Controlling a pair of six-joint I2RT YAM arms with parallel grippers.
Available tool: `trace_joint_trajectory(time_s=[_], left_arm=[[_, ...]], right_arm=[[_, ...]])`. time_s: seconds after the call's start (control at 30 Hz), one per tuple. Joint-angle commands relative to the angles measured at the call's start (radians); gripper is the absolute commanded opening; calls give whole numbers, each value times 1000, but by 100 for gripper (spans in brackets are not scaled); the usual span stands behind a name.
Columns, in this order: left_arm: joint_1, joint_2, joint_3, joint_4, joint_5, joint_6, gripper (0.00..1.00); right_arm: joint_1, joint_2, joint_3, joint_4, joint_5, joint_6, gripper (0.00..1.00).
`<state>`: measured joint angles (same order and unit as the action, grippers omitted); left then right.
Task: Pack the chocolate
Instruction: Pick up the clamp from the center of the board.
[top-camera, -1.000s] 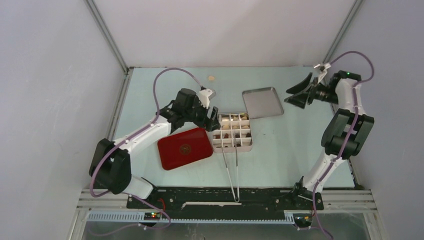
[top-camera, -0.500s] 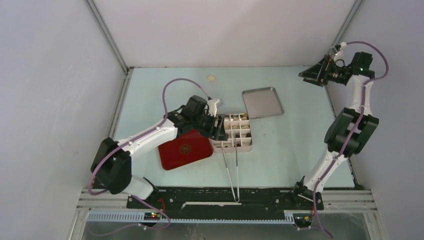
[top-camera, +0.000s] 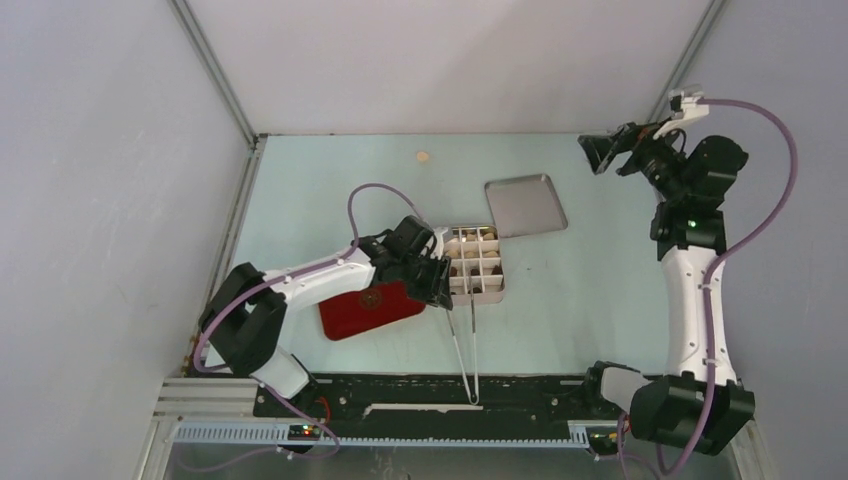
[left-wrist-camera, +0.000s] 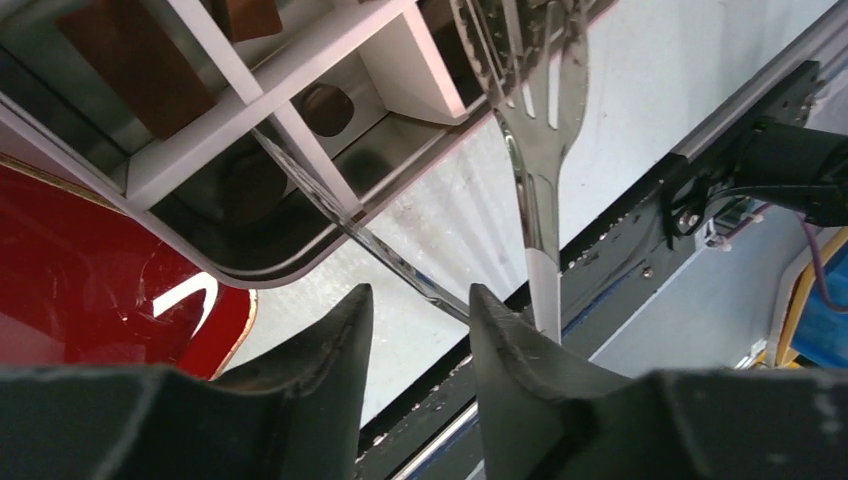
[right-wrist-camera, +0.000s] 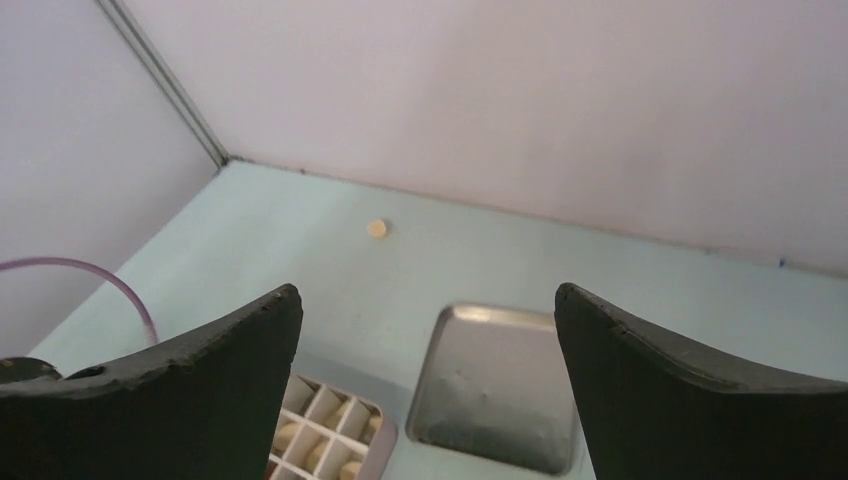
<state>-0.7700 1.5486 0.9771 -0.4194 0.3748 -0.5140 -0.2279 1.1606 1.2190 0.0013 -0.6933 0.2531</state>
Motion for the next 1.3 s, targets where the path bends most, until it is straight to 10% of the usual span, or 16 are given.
trace_joint_trajectory(time_s=[0.0, 0.3, 0.5, 0.77, 1.27], left_arm=[[0, 10, 2, -9, -42, -11, 38], [0, -7, 22, -24, -9, 53, 3], [1, -22, 64, -62, 2, 182, 0], [1, -22, 206, -203, -20, 490, 0], [0, -72, 259, -216, -40, 648, 0]], right_arm=[[45, 29, -115, 13, -19, -79, 99], [224, -38, -231, -135, 126, -420, 99], [152, 70, -243, -170, -297, -307, 98], [522, 61, -233, -692, -231, -1075, 78], [706, 135, -233, -627, -363, -971, 68]])
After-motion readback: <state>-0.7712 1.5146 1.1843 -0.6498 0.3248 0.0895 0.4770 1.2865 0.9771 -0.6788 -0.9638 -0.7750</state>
